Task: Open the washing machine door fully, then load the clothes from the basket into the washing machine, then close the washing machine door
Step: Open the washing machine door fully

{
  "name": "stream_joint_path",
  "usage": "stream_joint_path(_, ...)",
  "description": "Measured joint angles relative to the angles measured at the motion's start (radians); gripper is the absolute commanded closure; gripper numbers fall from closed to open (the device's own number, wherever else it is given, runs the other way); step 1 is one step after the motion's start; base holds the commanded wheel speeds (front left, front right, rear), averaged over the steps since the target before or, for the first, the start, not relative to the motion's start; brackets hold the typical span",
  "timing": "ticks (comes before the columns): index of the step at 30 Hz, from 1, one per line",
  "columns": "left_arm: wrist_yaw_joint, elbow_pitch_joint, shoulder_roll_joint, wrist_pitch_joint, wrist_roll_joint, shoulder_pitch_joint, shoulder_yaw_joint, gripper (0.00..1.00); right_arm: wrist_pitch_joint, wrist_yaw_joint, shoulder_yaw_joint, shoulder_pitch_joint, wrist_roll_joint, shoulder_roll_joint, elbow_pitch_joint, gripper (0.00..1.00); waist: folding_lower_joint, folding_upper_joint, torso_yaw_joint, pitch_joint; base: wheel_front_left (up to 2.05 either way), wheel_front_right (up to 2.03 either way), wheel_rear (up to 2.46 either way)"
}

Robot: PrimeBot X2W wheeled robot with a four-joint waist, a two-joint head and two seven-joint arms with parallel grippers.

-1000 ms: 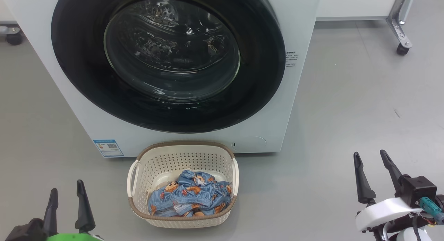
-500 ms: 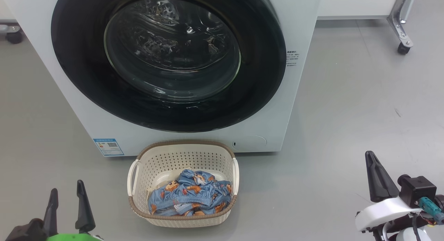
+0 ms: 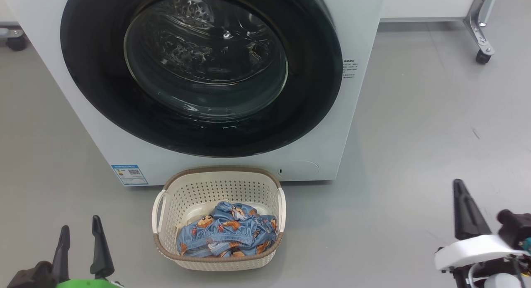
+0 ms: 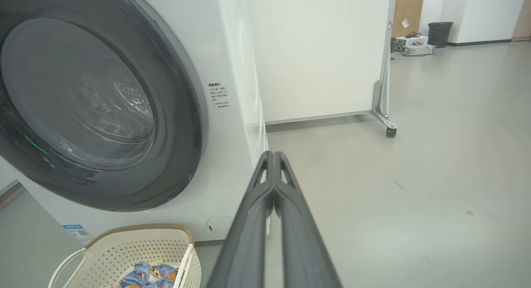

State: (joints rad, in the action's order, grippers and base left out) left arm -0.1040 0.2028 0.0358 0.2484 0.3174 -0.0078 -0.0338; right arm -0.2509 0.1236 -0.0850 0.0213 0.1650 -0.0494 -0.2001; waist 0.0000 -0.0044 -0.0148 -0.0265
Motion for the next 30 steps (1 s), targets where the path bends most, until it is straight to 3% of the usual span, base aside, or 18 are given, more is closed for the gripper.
stream_joint_path(10,-0.001,0.004,0.000,0.000,-0.002,0.000,0.003,0.00,0.000,0.000,-0.107,-0.004,0.351,0.018,-0.036,1.00,0.0000,0.0000,0.000,-0.004,0.00,0.00,0.00)
stream_joint_path(20,-0.008,0.005,0.000,0.000,-0.011,-0.001,0.018,0.00,0.000,0.000,-0.072,-0.026,0.970,0.018,-0.125,1.00,0.0000,0.0000,-0.015,-0.026,0.00,0.00,0.00)
stream_joint_path(30,-0.009,0.000,0.000,0.000,-0.019,-0.010,0.054,0.00,0.061,0.000,-0.155,-0.072,1.216,0.011,-0.113,1.00,0.0000,0.0000,-0.041,-0.071,0.00,0.00,0.00)
